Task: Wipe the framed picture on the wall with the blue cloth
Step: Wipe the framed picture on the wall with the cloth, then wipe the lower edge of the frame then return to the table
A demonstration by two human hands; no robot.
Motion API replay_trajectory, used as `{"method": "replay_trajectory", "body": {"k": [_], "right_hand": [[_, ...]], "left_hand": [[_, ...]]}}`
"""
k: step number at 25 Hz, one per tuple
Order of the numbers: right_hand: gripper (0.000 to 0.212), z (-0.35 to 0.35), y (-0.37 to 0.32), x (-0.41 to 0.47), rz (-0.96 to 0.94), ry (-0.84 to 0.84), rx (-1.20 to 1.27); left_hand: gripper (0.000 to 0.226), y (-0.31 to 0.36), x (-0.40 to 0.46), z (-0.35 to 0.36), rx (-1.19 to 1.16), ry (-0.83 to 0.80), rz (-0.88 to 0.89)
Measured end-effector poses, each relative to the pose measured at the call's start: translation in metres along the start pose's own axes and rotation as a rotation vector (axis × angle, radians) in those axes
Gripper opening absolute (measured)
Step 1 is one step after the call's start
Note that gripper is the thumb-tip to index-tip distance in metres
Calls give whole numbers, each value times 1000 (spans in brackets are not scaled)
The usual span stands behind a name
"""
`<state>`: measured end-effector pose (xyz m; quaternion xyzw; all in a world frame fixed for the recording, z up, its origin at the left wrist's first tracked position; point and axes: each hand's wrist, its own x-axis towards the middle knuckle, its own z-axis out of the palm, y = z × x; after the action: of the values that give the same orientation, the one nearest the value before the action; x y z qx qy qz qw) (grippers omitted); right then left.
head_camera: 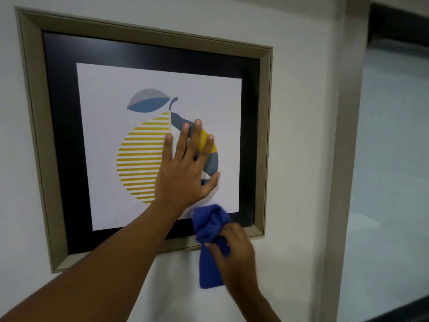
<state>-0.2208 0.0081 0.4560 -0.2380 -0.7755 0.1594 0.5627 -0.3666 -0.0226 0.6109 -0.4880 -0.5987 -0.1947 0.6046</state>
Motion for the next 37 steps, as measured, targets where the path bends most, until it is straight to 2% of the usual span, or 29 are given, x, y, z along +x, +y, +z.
{"method": "replay_trajectory", "body": {"k": [2, 4, 9, 12, 15, 17, 20, 22, 25, 28, 32, 34, 37], "right_hand": [[21, 18, -10, -1, -18, -12, 13], [23, 24, -12, 2, -43, 52, -18], [33, -33, 48, 13, -53, 259, -279], [25, -53, 57, 25, -166, 266, -379], [16, -63, 42, 27, -123, 272, -339], [16, -81, 37, 26, -112, 337, -311], [17, -109, 46, 17, -129, 385, -333], [19, -129, 66, -1, -72, 383, -356], [27, -163, 115, -55, 55, 355, -347], [36, -197, 177, -147, 243, 231, -444], [44, -227, 251, -323, 565, 21, -588], [38, -235, 285, -420, 741, -90, -673], [19, -221, 331, -560, 1016, -380, -798]], "left_hand": [[82, 0, 0, 1, -14, 13, 0], [82, -2, 0, 3, -27, 30, 11], [82, -3, -1, 7, -25, 52, 20], [82, -2, 1, 6, -22, 31, 34], [82, 0, -5, -1, -38, -52, -1], [83, 24, -19, -8, -144, -141, 5], [84, 105, -55, -17, -514, -291, 163], [81, 170, -73, -24, -723, -350, 206], [70, 255, -103, -24, -928, -387, 184], [65, 340, -169, -19, -1051, -505, 186], [68, 458, -316, -37, -1216, -835, 253], [69, 508, -403, -45, -1237, -995, 330], [72, 578, -536, -50, -1194, -1197, 529]]}}
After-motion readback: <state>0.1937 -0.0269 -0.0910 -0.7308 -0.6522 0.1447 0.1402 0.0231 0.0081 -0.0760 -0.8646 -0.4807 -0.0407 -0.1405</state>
